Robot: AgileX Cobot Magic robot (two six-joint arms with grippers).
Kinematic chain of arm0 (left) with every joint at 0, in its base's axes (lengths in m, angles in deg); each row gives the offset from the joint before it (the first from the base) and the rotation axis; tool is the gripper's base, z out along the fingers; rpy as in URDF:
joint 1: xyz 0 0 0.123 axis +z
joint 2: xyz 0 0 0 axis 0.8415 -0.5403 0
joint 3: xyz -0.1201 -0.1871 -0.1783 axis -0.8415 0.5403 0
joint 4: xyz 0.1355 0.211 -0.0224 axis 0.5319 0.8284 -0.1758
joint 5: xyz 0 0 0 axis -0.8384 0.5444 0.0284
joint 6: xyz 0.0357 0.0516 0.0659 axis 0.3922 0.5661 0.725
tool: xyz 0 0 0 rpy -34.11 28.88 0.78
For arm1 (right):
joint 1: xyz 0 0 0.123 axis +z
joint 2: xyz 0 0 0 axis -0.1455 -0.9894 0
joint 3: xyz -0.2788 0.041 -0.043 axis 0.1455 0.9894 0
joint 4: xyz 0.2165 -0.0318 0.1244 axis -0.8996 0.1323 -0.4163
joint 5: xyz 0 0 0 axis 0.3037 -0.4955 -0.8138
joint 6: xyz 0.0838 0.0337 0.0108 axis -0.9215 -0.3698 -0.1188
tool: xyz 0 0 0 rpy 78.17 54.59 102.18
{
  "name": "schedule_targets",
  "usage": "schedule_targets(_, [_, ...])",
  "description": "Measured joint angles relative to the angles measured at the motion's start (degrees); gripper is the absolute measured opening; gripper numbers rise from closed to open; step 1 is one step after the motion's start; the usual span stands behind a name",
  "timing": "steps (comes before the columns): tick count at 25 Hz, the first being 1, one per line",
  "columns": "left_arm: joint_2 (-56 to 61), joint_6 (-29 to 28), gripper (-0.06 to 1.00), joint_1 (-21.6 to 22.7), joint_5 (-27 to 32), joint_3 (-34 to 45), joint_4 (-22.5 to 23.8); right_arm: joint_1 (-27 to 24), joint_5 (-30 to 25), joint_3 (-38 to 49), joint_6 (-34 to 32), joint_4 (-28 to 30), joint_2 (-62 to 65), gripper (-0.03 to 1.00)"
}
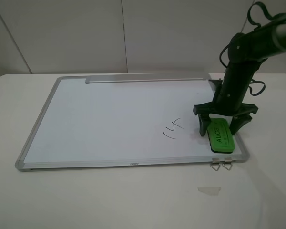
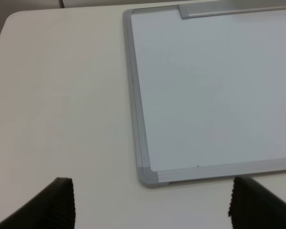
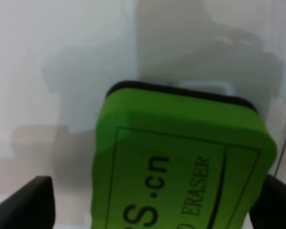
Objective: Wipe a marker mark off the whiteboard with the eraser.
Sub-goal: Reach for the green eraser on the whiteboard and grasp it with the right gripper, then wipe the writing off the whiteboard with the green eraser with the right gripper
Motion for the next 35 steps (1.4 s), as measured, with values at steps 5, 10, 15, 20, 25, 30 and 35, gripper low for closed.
schedule_targets(5, [0.0, 0.0, 0.68, 0.0, 0.0, 0.0, 0.0, 0.0, 0.0, 0.0, 0.2, -0.2, 0.0, 0.77])
schedule_targets(10, [0.0, 0.0, 0.68, 0.0, 0.0, 0.0, 0.0, -0.1, 0.1, 0.0, 0.2, -0.1, 0.0, 0.6])
schedule_targets(15, [0.0, 0.0, 0.68, 0.0, 0.0, 0.0, 0.0, -0.1, 0.1, 0.0, 0.2, -0.1, 0.0, 0.6])
schedule_targets(20, [0.0, 0.0, 0.68, 0.0, 0.0, 0.0, 0.0, -0.1, 0.1, 0.0, 0.5, -0.1, 0.0, 0.6])
schedule_targets(25, [0.0, 0.0, 0.68, 0.0, 0.0, 0.0, 0.0, 0.6, -1.7, -0.8, 0.7, 0.0, 1.8, 0.6])
schedule_targets(30, [0.0, 0.0, 0.68, 0.0, 0.0, 0.0, 0.0, 6.3, -6.0, -6.7, 1.7, 0.2, 3.4, 0.6])
schedule_targets(35, [0.0, 0.0, 0.68, 0.0, 0.0, 0.0, 0.0, 14.7, -4.0, -9.9, 3.3, 1.8, 3.3, 0.6])
